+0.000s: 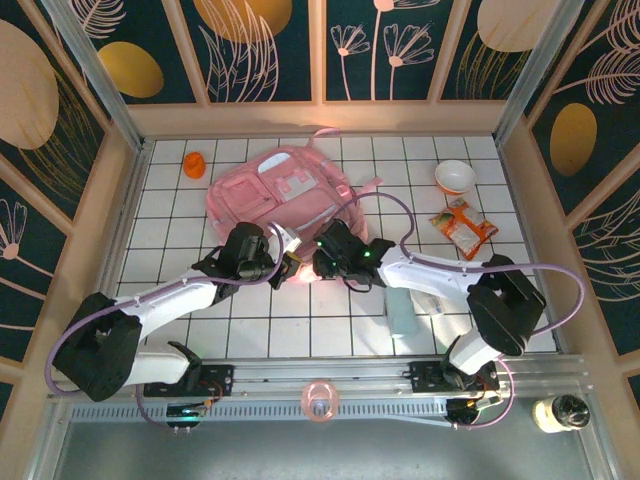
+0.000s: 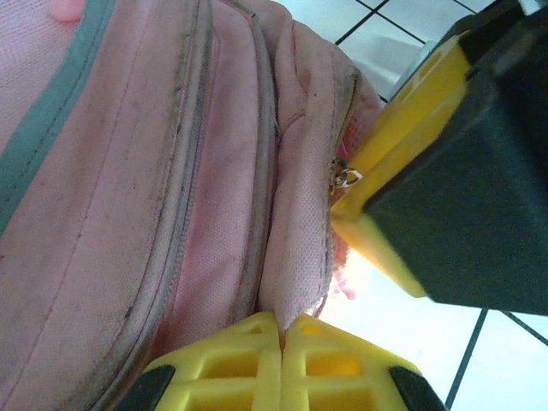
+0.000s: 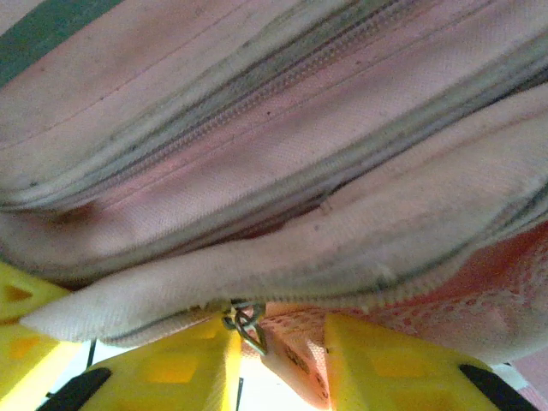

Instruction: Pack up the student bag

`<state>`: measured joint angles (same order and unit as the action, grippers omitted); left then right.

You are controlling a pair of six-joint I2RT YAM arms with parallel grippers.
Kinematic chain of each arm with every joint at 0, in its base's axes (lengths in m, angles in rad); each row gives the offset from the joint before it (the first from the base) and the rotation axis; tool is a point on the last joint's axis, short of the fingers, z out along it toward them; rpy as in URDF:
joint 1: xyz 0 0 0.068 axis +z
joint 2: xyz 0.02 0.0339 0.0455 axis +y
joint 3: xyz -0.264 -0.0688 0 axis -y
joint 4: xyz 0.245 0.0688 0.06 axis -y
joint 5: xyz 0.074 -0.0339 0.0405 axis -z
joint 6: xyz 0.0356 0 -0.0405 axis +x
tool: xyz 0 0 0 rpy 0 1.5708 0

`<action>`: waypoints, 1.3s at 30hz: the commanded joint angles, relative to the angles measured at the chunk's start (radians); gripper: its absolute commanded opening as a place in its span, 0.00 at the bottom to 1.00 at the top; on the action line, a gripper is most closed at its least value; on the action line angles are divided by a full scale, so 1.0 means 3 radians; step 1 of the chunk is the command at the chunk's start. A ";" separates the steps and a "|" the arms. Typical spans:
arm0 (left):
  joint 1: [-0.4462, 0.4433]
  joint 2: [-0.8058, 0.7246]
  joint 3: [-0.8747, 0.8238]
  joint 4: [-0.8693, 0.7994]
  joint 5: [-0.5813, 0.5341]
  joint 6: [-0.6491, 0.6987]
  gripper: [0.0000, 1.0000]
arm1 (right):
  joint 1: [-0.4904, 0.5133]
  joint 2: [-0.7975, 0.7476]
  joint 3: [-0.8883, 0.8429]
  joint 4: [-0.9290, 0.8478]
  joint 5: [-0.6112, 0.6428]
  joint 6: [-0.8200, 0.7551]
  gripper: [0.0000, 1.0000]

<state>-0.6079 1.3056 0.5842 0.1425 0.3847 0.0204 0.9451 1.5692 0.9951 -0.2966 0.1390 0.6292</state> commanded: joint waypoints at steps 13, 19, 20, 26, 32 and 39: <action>0.0032 -0.0145 0.0145 -0.0155 -0.0284 0.0229 0.00 | -0.0180 -0.0109 -0.0003 -0.0306 0.0049 -0.0442 0.00; 0.0123 -0.0356 0.0083 -0.0501 -0.0634 0.0440 0.00 | -0.0530 -0.0386 -0.0301 -0.0394 -0.0128 -0.0445 0.00; 0.0124 -0.0377 0.0065 -0.0523 -0.0639 0.0433 0.00 | -0.0546 -0.0410 -0.0324 -0.0380 -0.0158 -0.0453 0.00; 0.0124 -0.0518 -0.0011 -0.0337 -0.0661 -0.0204 0.31 | -0.0410 -0.0401 -0.0367 -0.0099 -0.0575 -0.0374 0.00; 0.0147 -0.0961 -0.0053 -0.0515 -0.1345 -0.2000 0.67 | -0.0246 -0.0378 -0.0426 0.0012 -0.0661 -0.0059 0.00; 0.0556 -0.1025 -0.0595 -0.0444 -0.1243 -0.3109 0.70 | -0.0067 -0.0340 -0.0463 0.0134 -0.0760 0.0079 0.00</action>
<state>-0.4839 0.9764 0.4889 0.0044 -0.0071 -0.6765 0.8963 1.4578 0.8642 -0.2848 -0.0578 0.6136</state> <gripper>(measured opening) 0.702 0.038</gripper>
